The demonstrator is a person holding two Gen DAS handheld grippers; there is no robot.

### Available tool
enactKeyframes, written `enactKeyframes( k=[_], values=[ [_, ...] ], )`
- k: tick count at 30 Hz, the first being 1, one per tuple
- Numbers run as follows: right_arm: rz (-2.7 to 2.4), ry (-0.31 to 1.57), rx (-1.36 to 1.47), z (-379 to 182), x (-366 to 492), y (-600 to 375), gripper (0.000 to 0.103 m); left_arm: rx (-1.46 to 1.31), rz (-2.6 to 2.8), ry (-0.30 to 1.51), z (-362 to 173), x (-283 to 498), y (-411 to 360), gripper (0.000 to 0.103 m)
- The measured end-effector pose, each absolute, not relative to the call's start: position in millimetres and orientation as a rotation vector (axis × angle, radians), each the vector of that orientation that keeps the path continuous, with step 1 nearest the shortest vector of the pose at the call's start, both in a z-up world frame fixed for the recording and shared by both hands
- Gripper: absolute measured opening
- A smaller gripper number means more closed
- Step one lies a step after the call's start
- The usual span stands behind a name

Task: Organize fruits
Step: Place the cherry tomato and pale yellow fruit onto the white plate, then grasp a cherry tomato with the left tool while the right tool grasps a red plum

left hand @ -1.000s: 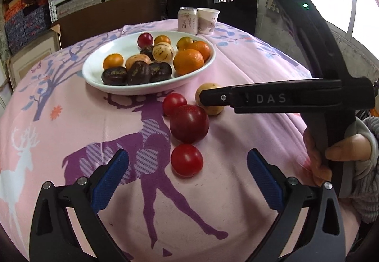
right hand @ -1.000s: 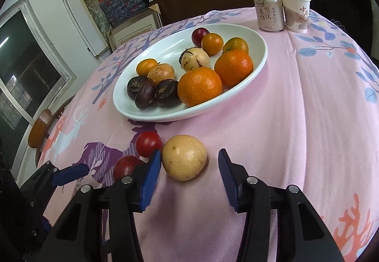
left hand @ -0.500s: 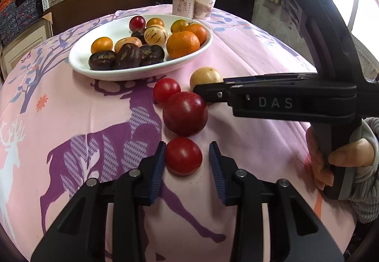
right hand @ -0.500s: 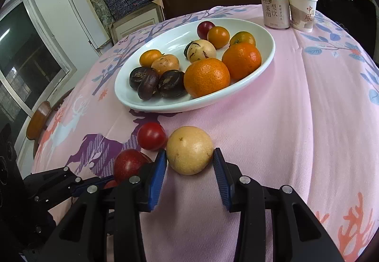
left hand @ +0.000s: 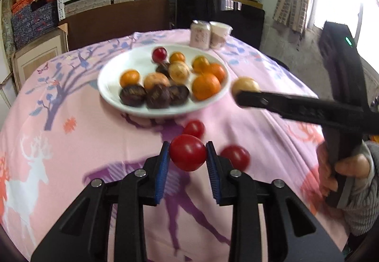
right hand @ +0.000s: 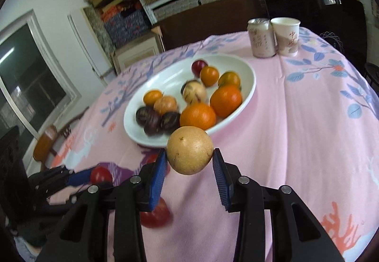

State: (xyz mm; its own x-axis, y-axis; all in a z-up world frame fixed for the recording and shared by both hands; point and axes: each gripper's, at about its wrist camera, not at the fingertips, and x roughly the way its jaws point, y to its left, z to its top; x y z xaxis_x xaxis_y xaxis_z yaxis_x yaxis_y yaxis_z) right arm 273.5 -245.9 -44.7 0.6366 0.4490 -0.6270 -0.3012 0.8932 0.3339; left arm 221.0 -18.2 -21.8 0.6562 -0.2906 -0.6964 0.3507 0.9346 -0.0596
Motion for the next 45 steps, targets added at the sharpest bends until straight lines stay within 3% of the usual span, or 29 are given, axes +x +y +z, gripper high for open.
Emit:
enactKeyframes(
  k=[6, 12, 14, 15, 16, 17, 25, 32, 40, 45],
  values=[
    [0.402, 0.739, 0.161, -18.8, 300.9, -243.6, 0.040, 0.028, -0.257, 0.733, 11.9, 305.5, 1.3, 0.030],
    [0.370, 0.718, 0.130, -16.3, 352.3, -226.2, 0.040, -0.061, -0.193, 0.766, 6.4, 390.3, 3.1, 0.030],
    [0.361, 0.696, 0.159, -23.5, 362.6, -225.8, 0.043, -0.075, -0.186, 0.782, -4.1, 407.8, 0.3, 0.042],
    [0.361, 0.689, 0.180, -27.6, 366.2, -228.2, 0.058, -0.093, -0.188, 0.784, -9.1, 413.9, 1.4, 0.061],
    [0.353, 0.689, 0.185, -29.6, 367.6, -231.3, 0.066, -0.113, -0.191, 0.778, -13.7, 416.0, 4.4, 0.078],
    [0.337, 0.668, 0.192, -29.6, 366.4, -237.0, 0.070, -0.135, -0.194, 0.773, -18.8, 415.7, 8.2, 0.080],
    [0.328, 0.645, 0.278, -27.0, 351.4, -258.8, 0.073, -0.162, -0.195, 0.751, -10.8, 404.1, 26.6, 0.080],
    [0.440, 0.687, 0.183, -36.9, 279.7, -241.4, 0.086, -0.049, -0.226, 0.746, -3.8, 337.0, 8.8, 0.080],
    [0.538, 0.804, -0.057, -70.3, 223.4, -191.7, 0.086, -0.018, -0.204, 0.763, -18.4, 264.2, 7.3, 0.082],
    [0.545, 0.835, -0.094, -77.8, 225.7, -177.7, 0.076, -0.014, -0.181, 0.797, -35.9, 245.2, 9.2, 0.086]
  ],
)
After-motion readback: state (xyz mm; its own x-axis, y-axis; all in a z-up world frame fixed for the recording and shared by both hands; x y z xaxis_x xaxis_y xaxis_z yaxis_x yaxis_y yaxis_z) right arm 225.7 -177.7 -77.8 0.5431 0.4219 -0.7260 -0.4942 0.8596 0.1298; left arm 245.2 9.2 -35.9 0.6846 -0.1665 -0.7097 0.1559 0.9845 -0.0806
